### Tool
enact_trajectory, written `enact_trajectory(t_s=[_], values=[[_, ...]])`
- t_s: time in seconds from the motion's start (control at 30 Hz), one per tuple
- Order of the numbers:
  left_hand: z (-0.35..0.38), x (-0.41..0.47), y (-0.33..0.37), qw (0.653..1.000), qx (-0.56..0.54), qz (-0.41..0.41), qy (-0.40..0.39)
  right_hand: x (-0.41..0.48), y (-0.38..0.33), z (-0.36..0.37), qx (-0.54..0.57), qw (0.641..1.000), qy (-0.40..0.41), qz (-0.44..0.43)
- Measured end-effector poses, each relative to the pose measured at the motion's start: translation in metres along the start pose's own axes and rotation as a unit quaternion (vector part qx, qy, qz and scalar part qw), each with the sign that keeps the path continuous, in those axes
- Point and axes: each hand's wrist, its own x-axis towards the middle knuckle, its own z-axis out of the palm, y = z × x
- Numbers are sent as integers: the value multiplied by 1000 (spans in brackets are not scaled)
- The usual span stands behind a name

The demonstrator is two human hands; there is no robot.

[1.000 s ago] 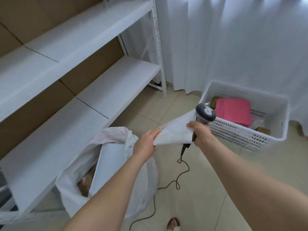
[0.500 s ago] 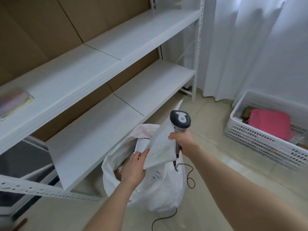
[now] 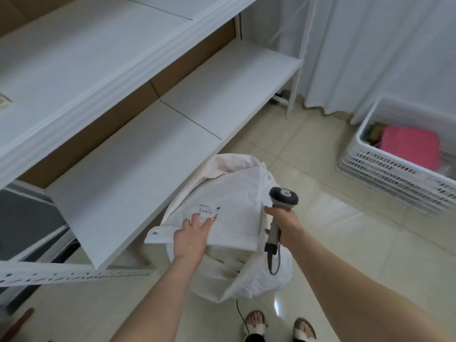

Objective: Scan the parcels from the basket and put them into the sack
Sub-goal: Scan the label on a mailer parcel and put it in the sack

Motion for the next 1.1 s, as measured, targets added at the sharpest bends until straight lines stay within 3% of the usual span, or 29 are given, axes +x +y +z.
enact_trajectory(t_s=[0.17,0.23,0.37,0.67,0.87,1.1], values=[[13,5,6,993,-6,-21,-114,11,23,-11,-34,998,0,58],[12,11,14,994,-4,13,-106,16,32,-11,-27,997,-9,77],[24,10,45,983,-43,174,-47,23,51,-10,21,992,-48,117],[58,28,63,956,-217,196,-35,48,70,-12,125,969,-151,148],[70,30,82,939,-284,188,-34,49,71,-23,163,971,-127,119],[73,34,105,946,-238,210,-64,50,73,-44,158,981,-48,102]])
